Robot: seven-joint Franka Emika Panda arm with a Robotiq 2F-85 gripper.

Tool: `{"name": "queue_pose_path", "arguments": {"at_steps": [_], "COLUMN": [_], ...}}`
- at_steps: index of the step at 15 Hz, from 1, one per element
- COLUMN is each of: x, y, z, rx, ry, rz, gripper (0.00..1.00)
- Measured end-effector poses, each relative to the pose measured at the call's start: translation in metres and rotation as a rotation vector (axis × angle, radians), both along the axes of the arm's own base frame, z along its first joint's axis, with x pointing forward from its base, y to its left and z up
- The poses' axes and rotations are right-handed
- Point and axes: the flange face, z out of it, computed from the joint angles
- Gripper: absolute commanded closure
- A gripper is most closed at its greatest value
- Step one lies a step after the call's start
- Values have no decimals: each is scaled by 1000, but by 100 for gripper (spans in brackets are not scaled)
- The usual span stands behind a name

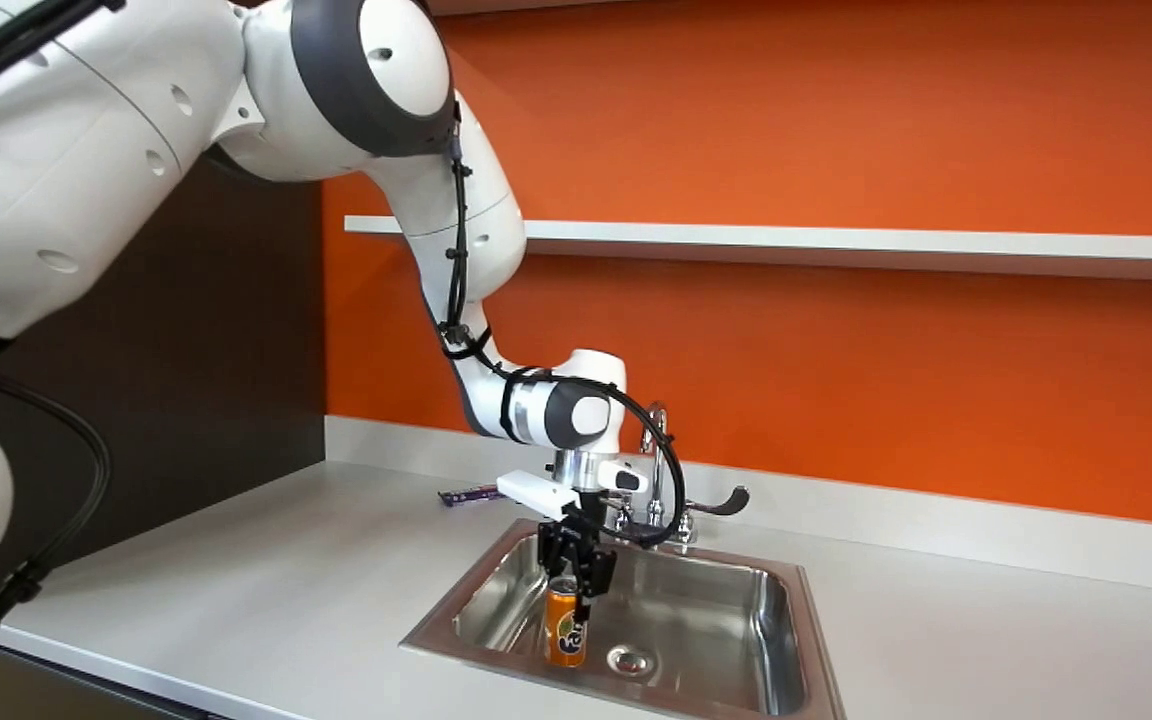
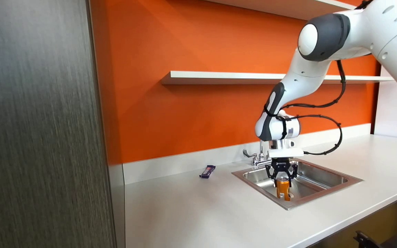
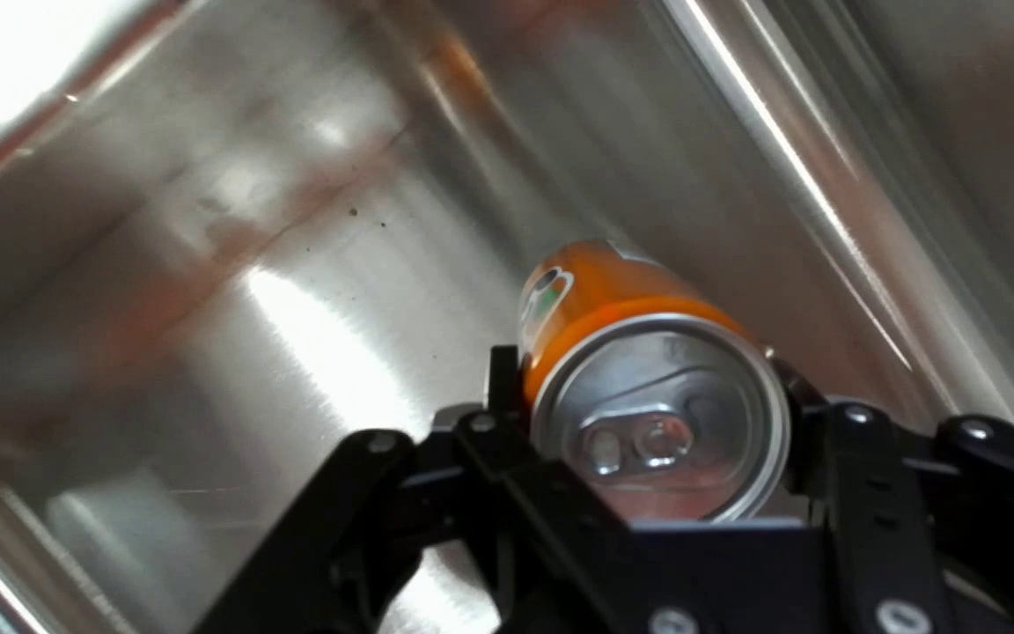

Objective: Put the can in the sink.

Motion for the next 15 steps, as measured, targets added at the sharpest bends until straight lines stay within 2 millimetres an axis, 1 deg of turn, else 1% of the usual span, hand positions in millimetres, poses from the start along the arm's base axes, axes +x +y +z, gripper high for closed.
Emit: {"name": "queue_pose_path", "arguments": {"at_steps": [3, 7, 8, 11, 15], "x": [2, 2, 3, 2, 5], "y": [1, 1, 1, 1, 0], "z": [-8, -14, -16, -19, -16], "rx": [4, 8, 9, 11, 9], "ry": [14, 24, 26, 34, 26], "rz": [2, -1, -1, -1, -1], "gripper": [62, 62, 14, 0, 0]}}
